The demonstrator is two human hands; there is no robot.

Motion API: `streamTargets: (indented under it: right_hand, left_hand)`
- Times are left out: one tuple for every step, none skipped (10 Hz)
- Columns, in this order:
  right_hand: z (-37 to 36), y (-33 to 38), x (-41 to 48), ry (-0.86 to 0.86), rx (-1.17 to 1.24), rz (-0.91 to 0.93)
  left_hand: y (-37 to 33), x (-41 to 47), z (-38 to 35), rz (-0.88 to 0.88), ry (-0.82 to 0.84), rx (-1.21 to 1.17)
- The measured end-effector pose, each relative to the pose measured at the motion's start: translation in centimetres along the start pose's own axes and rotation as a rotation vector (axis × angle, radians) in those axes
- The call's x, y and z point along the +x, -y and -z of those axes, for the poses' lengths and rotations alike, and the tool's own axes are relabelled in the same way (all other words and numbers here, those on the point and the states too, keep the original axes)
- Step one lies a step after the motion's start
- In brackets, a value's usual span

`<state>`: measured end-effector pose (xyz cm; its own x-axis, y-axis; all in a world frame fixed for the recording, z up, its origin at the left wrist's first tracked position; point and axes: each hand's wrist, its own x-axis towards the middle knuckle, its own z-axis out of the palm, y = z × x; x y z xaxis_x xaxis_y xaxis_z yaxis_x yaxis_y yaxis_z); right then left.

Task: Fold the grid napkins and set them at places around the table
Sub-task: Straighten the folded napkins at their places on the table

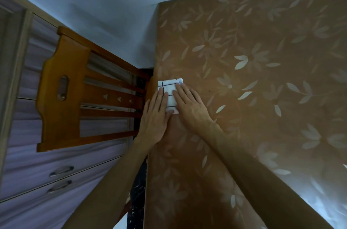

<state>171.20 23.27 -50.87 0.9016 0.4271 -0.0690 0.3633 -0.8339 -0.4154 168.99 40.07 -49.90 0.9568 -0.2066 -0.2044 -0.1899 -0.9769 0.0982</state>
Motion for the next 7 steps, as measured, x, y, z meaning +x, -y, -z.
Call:
streamTargets:
  right_hand:
    - [0.4, 0.3, 1.3, 0.081, 0.018, -0.032]
    - [0.9, 0.5, 2.4, 0.102, 0.008, -0.06]
    - [1.1, 0.9, 2.3, 0.131, 0.02, -0.071]
    - [1.3, 1.3, 1.9, 0.1, 0.033, -0.098]
    - [2.1, 1.8, 0.7, 0.083, 0.022, -0.124]
    - [3.5, 2.3, -0.8, 0.138, -0.002, -0.123]
    - [5.2, 3.5, -2.9, 0.172, 0.004, -0.149]
  left_hand:
    - [1.1, 1.7, 0.5, -0.02, 0.042, 0.046]
    - [1.4, 2.6, 1.0, -0.001, 0.063, 0.053]
    - [1.0, 2.3, 1.3, 0.012, 0.078, 0.055]
    - [0.5, 1.3, 1.8, 0.034, 0.089, 0.018]
    - [0.0, 0.1, 2.7, 0.035, 0.113, 0.002]
    - [-0.7, -1.5, 4.1, 0.028, 0.127, -0.009]
    - [-1.6, -3.6, 5.3, -0.016, 0.096, -0.02]
